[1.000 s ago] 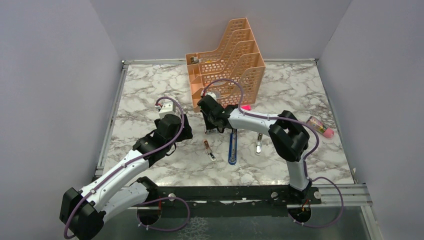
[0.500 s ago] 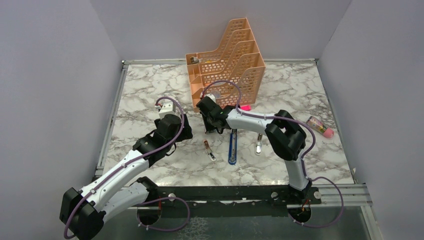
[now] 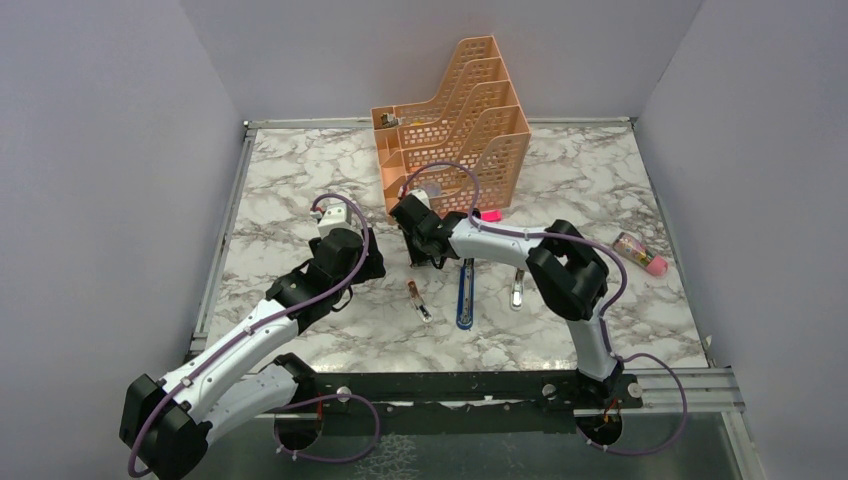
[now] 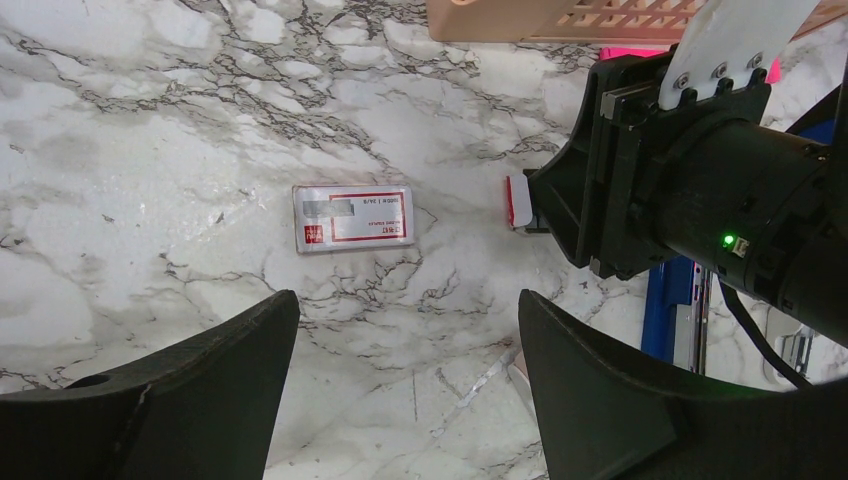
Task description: Load the staples into the stapler
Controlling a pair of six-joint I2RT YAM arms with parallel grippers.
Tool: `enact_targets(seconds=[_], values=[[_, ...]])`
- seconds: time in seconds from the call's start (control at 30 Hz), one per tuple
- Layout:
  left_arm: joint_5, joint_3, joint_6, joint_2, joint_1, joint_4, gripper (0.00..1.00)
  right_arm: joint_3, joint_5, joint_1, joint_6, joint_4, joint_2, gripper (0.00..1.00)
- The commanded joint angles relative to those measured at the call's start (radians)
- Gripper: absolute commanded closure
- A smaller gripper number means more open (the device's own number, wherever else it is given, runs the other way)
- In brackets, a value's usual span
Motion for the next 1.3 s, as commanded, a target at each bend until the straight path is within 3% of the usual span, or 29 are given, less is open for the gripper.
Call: enact_targets(seconds=[0.0, 0.43, 0.83, 1.07, 1.27], values=[[-0.029, -0.01, 0.006, -0.001, 0.006, 0.023, 0.19, 0.032, 0.047, 0.014, 0.011, -0.03, 0.027, 0.74], [-0.029, -0.012, 0.006, -0.005, 0.006, 0.023, 0.19, -0.034, 0.072, 0.016, 0.021, 0.029, -0.109, 0.8], [-0.021, -0.013, 0.005, -0.02, 0.006, 0.023, 0.19, -0.253, 0.059, 0.015, 0.097, 0.019, -0.358, 0.8], [-0.01, -0.006, 0.009, -0.024, 0.006, 0.024, 0.19, -0.405, 0.129, 0.015, 0.185, -0.052, -0.507, 0.79], [0.022, 0.001, 0.013, -0.017, 0.006, 0.033, 0.19, -0.497, 0.231, 0.016, 0.368, -0.107, -0.602, 0.79]])
